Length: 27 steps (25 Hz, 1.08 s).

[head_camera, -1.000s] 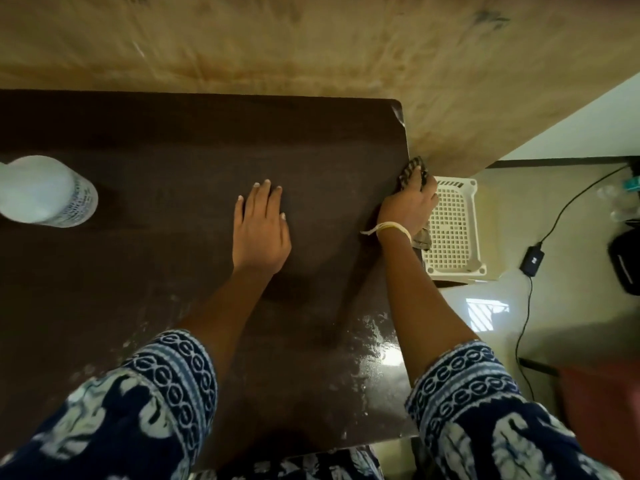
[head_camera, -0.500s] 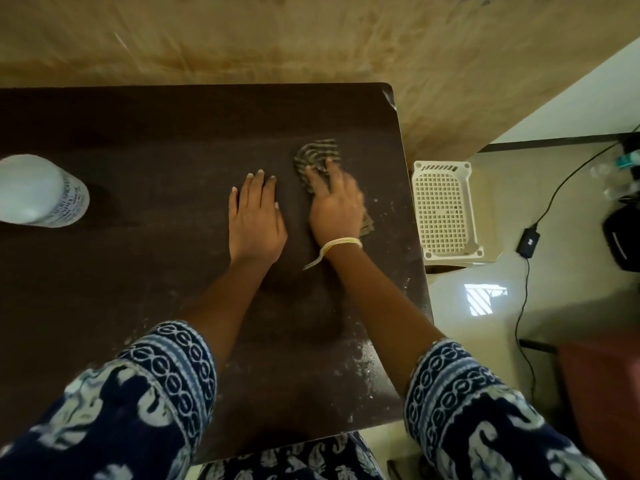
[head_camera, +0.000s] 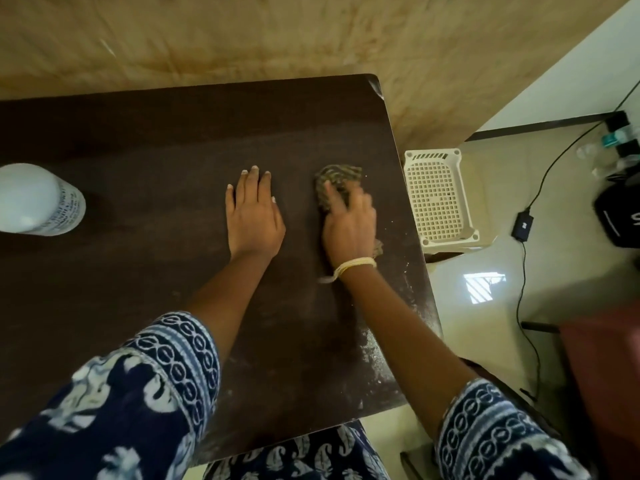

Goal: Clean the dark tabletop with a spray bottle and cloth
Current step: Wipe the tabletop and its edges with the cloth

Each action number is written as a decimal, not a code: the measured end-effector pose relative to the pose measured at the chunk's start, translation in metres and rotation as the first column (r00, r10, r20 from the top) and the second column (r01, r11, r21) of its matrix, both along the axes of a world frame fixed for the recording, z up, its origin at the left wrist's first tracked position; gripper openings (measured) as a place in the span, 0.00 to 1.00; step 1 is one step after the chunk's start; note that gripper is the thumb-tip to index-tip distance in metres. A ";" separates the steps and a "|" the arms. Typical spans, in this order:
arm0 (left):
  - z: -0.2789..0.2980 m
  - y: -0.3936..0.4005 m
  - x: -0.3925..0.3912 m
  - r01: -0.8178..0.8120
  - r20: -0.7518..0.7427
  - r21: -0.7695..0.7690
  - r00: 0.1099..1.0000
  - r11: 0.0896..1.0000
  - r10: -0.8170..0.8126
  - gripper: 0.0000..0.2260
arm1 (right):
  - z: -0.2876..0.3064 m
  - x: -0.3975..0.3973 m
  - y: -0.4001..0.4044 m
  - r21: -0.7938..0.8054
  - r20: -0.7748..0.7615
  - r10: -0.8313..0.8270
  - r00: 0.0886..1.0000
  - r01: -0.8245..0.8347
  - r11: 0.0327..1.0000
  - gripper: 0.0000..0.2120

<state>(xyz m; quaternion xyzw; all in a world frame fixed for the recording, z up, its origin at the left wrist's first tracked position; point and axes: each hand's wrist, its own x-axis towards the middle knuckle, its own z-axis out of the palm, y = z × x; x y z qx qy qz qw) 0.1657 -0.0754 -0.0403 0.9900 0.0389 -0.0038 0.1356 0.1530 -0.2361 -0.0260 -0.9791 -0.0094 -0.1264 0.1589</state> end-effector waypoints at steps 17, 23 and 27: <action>0.014 0.052 -0.117 -0.046 0.042 -0.093 0.998 0.995 0.050 0.19 | 0.011 -0.078 0.099 0.112 -0.093 0.321 0.942 -0.311 0.944 0.16; 0.006 0.084 -0.147 -0.071 -0.013 -0.045 0.997 0.996 0.070 0.20 | -0.007 -0.046 0.023 -0.045 -0.147 -0.176 0.973 0.171 0.984 0.26; 0.004 0.084 -0.148 -0.064 -0.045 -0.007 0.997 0.998 0.064 0.21 | 0.000 -0.031 -0.008 0.028 -0.164 -0.407 0.899 0.417 0.909 0.25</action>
